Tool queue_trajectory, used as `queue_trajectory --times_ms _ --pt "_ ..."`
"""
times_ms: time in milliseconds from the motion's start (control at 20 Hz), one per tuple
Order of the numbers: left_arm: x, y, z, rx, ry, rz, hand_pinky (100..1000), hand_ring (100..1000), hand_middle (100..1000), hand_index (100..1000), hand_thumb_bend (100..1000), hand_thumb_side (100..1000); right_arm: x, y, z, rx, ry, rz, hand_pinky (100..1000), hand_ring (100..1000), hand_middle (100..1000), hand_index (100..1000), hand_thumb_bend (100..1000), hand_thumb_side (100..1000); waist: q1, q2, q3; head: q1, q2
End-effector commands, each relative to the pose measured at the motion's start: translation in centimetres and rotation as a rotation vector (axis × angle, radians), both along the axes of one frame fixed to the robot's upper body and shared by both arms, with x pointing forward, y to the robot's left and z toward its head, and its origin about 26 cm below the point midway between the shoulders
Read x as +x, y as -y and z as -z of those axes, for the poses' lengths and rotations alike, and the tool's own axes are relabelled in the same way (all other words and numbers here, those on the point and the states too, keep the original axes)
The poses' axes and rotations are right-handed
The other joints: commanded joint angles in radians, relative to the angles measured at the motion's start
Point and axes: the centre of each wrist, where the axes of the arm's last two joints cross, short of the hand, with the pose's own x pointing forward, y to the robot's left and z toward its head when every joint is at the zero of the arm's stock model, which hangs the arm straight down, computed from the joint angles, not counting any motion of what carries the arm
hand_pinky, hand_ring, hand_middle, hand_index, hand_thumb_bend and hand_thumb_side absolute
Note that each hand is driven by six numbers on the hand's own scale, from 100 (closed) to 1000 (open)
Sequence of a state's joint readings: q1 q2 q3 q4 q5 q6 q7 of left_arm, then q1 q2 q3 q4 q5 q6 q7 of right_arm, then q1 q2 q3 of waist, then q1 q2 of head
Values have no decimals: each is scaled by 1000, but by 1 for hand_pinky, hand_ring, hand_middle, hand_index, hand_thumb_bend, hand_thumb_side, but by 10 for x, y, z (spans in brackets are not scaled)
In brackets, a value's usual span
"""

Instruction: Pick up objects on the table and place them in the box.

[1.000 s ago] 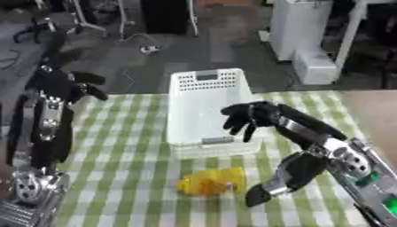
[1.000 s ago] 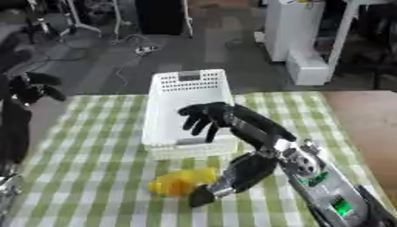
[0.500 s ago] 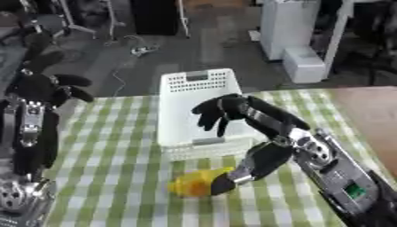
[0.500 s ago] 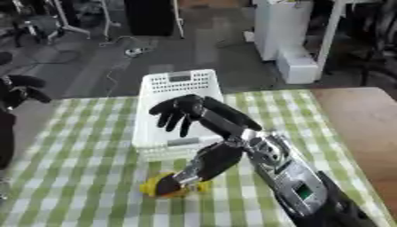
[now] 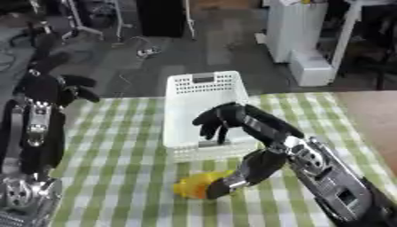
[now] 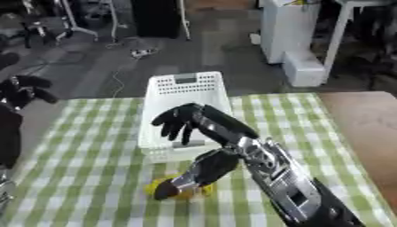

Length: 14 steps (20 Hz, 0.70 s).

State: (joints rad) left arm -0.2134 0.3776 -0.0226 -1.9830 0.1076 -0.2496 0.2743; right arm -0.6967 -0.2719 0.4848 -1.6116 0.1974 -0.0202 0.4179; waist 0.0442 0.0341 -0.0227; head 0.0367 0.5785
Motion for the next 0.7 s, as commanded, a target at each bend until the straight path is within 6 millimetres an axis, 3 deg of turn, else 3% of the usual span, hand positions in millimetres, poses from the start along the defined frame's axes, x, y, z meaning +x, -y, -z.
queue_trajectory --times_ms 50,700 --pt "-1 0 -10 -4 39 7 455 601 1000 811 256 764 0 -3 -7 0 31 -10 510 605 603 801 1000 486 1 -12 2 12 -8" --pt "0 1 -10 -2 39 12 453 600 1000 811 255 764 8 -5 13 -48 1 13 500 597 594 802 1000 463 3 -8 3 16 12"
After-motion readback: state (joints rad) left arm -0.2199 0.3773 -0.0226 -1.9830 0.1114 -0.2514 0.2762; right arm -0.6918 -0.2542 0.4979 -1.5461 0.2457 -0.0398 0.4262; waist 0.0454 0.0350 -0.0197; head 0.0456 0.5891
